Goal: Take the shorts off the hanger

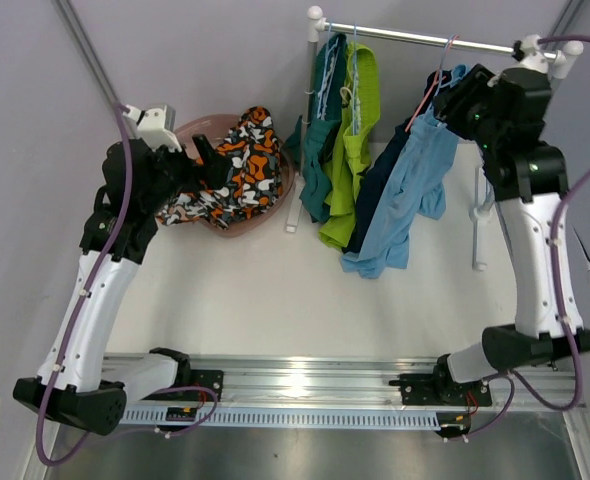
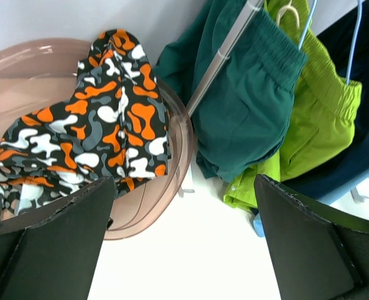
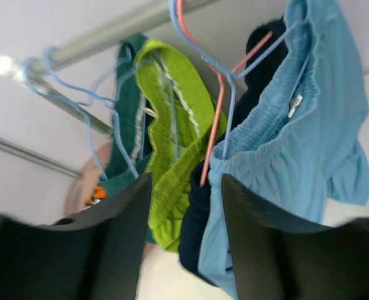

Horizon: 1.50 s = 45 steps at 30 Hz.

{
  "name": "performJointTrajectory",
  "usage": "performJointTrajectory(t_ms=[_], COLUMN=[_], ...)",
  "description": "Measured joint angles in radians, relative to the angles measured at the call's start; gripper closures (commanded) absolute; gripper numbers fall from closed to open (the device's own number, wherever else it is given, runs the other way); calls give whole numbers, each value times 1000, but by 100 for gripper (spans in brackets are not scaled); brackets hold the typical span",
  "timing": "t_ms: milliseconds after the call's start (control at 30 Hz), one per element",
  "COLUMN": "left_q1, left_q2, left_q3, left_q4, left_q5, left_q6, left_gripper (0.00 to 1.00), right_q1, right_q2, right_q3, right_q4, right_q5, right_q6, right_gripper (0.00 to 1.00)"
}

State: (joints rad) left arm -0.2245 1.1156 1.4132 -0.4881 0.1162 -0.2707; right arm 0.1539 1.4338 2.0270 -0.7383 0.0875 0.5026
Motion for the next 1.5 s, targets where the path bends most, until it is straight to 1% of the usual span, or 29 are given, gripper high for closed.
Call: performJointTrajectory(t_ms=[67,100,233,367,633,1167,1500], left_q1=[0,0,-1,-11,-29,-50,-63], left_q2=[-19,-27,-58,-70,-68,-61,-55], left_q3=[-28,-40,-71,-79,-90,-93,-97], left_q4=[5,8,19,37,60,62,82], left_q5=[1,2,10,18,23,26,26], left_q6=[0,-1,-1,-1,-1,0,0], left_gripper=[1,1,1,1,1,1,1], right_q1=[8,9,8,8,0,-18,-19], right_q2=[61,93,192,238,244,308,287], right_q3=[2,2,11,43,66,65,15], right_q4=[2,0,-15,-22,-9,86,135], right_q5=[12,20,55,83,118,114,107], right_q6=[4,3,-1,-7,-13,-10,3], right_gripper=[58,60,62,63,64,64,62])
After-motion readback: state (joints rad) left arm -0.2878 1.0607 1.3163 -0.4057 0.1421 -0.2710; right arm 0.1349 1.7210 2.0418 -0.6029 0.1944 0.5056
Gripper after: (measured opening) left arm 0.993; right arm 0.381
